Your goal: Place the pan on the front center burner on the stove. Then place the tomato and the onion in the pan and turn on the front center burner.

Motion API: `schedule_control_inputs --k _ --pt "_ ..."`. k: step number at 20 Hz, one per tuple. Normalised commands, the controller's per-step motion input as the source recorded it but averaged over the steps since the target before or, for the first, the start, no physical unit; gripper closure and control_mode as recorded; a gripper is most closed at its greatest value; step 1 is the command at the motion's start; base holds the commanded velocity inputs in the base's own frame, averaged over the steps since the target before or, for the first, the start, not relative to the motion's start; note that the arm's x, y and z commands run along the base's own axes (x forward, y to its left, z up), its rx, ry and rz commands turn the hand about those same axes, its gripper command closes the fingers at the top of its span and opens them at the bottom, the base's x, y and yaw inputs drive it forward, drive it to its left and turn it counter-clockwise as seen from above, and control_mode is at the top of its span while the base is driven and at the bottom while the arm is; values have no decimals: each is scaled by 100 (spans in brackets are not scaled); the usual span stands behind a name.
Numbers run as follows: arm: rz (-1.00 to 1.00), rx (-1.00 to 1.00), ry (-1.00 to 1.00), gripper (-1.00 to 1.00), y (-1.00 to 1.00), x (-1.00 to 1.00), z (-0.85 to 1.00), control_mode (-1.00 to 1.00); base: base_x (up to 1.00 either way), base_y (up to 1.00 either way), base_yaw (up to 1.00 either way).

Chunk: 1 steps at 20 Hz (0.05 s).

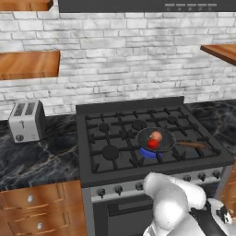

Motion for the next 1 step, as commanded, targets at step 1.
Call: schedule_control_inputs --k 1 --pt "0 0 0 100 8 0 0 -100 0 0 0"
